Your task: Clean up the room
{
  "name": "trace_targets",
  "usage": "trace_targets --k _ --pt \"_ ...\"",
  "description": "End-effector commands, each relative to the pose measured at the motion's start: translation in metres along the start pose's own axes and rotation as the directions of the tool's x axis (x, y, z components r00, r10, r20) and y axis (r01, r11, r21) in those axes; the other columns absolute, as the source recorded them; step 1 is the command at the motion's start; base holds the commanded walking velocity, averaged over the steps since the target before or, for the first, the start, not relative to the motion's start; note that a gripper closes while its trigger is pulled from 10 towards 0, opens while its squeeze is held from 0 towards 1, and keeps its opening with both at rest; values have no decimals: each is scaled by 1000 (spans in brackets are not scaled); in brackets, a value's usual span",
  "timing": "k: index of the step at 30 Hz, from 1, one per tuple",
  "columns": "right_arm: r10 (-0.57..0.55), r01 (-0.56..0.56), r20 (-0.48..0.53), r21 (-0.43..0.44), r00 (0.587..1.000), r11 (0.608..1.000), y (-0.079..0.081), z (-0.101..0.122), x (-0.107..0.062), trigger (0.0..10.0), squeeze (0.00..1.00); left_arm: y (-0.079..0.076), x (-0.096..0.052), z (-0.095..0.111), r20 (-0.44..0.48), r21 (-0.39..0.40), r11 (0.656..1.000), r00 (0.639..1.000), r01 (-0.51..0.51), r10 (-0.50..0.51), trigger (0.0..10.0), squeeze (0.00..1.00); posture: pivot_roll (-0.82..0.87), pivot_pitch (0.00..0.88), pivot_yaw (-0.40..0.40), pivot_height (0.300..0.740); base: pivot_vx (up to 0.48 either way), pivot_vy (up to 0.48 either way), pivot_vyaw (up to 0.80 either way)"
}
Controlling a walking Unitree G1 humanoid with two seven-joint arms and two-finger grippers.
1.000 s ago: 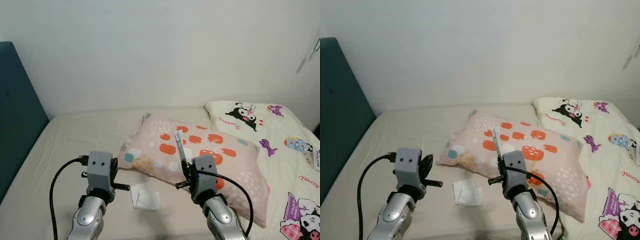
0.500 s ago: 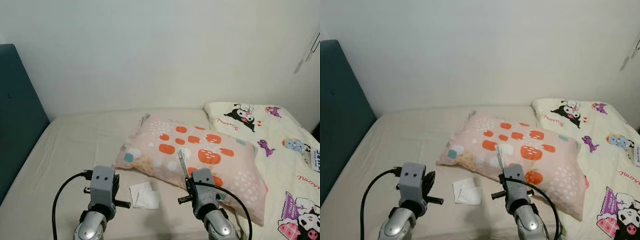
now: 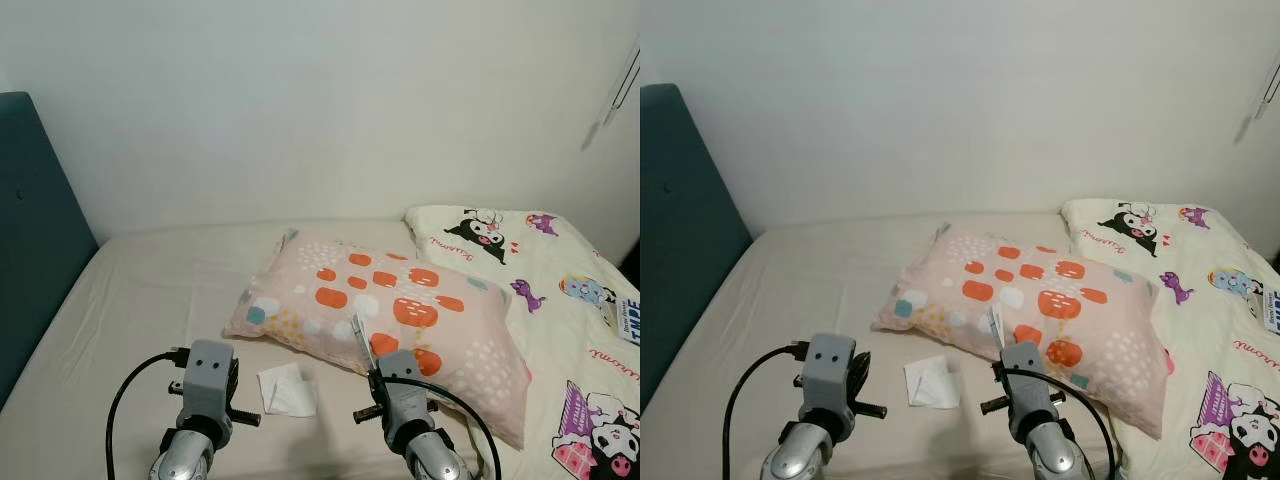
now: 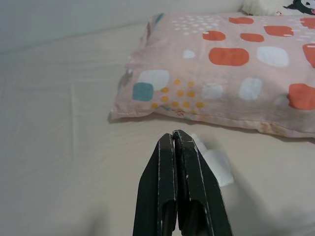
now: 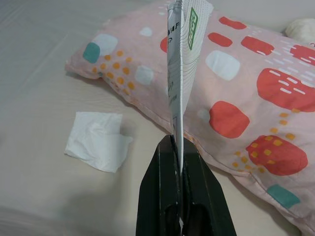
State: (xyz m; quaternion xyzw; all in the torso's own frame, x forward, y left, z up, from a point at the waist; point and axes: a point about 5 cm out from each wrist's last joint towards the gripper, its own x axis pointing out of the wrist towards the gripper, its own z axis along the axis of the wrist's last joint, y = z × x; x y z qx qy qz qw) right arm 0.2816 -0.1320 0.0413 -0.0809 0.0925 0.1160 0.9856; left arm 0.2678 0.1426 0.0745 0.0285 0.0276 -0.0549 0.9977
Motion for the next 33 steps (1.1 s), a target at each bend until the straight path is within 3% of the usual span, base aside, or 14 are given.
trace_targets --k 1,8,33 --pt "-3 3 -1 -6 1000 1000 0 -2 -1 10000 0 -1 -1 -2 -2 16 1000 1000 8 -8 10000 0 44 99 -56 740 0 0 0" --pt "-1 1 2 -3 1000 1000 0 -2 -1 10000 0 -1 -1 -3 2 17 1000 1000 6 -6 10000 0 43 102 -56 740 0 0 -184" --pt "19 -19 17 -7 1000 1000 1 2 2 10000 0 0 0 0 13 19 1000 1000 -9 9 10000 0 42 104 -66 740 0 0 -800"
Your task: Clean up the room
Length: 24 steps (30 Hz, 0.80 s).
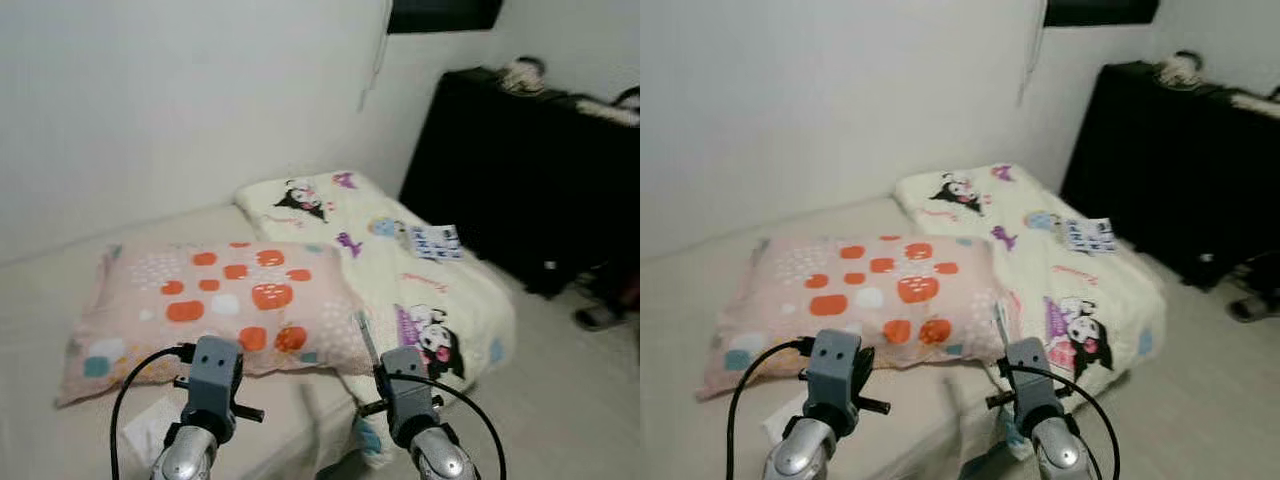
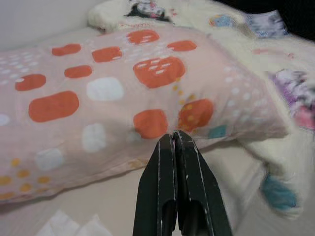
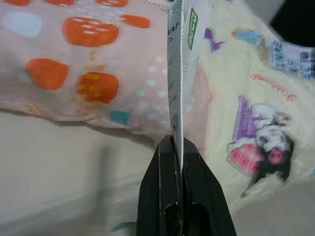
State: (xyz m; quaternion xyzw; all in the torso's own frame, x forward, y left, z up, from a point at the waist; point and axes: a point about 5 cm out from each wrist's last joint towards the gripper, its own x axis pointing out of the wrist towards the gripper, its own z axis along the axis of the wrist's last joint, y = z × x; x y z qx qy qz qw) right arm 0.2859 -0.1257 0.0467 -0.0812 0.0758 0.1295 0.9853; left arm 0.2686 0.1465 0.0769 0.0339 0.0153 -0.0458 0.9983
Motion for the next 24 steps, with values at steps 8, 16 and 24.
trace_targets --k 8,16,24 --pt "-1 1 -15 -3 1000 1000 -3 -4 -1 10000 0 -3 -1 -2 -8 10 1000 1000 2 -2 10000 0 42 105 -69 740 0 0 -800" --pt "1 -1 -15 -3 1000 1000 -3 -3 0 10000 0 -1 0 -2 -6 11 1000 1000 -6 6 10000 0 42 105 -70 740 0 0 -800" --pt "4 -4 -13 -3 1000 1000 -3 -3 0 10000 0 -1 0 -2 -3 12 1000 1000 -13 13 10000 0 42 103 -73 740 0 0 -800"
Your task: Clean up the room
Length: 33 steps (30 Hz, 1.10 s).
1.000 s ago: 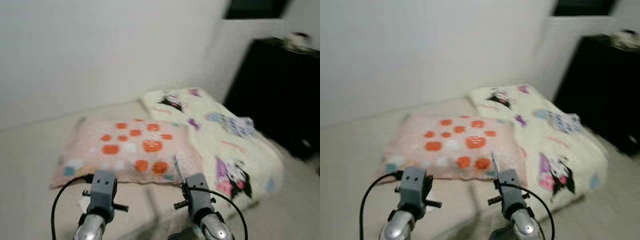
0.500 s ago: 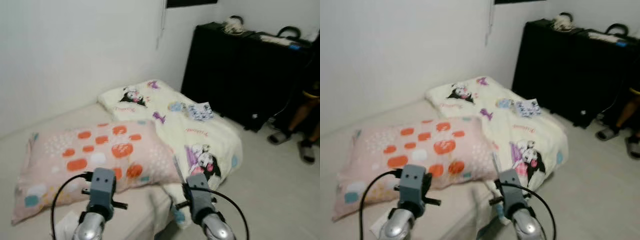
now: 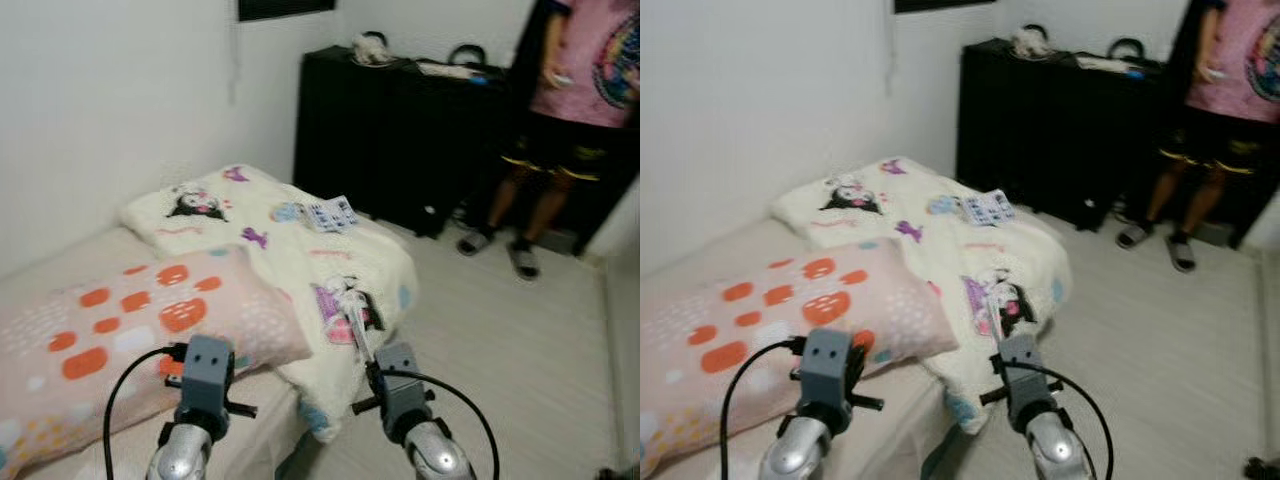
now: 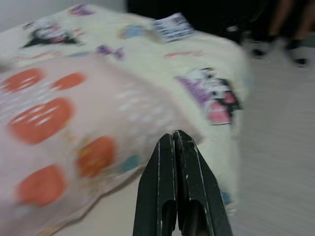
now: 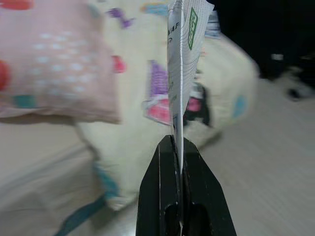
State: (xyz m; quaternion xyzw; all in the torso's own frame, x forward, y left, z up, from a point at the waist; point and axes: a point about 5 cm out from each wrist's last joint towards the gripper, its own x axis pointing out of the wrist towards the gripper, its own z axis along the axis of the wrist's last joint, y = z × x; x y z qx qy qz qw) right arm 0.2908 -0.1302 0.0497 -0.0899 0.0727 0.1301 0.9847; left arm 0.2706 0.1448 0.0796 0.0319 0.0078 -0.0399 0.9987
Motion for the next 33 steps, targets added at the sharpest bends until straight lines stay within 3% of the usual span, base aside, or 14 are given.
trace_targets --k 1,33 --pt "6 -6 -17 15 1000 1000 3 -5 -3 10000 0 1 -2 -5 -18 16 1000 1000 -1 1 10000 0 42 102 -73 740 0 0 -800" --pt "6 -6 -22 17 1000 1000 6 -7 -2 10000 0 4 0 -5 -14 30 999 1000 -13 14 10000 0 47 93 -68 740 0 0 -800"
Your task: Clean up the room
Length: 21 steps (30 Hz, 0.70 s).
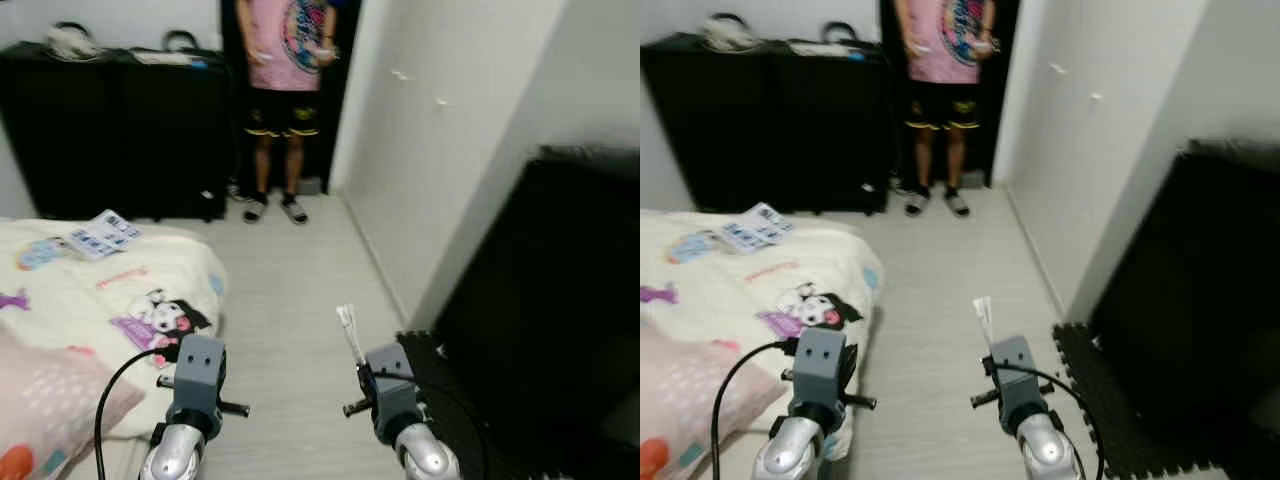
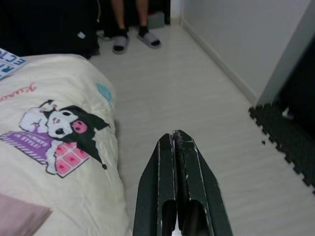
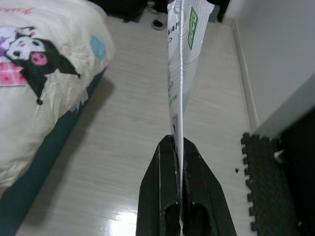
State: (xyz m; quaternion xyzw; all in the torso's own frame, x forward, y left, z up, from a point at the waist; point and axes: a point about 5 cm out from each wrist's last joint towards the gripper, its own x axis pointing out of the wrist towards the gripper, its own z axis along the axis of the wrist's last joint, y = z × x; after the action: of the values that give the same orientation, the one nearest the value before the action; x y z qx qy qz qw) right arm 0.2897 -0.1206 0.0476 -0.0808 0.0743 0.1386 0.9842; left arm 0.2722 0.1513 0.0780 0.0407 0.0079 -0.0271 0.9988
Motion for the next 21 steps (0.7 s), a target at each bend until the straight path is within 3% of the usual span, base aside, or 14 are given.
trace_targets --k 1,21 --pt "-13 13 -23 0 1000 1000 -4 -7 -4 10000 0 -3 -2 -3 -12 13 1000 1000 12 -12 10000 0 47 93 -68 740 0 0 -800" --pt "-24 24 -26 10 999 1000 -1 -9 -4 10000 0 -5 -1 -3 -13 35 999 999 40 -39 10000 0 56 97 -38 740 0 0 -800"
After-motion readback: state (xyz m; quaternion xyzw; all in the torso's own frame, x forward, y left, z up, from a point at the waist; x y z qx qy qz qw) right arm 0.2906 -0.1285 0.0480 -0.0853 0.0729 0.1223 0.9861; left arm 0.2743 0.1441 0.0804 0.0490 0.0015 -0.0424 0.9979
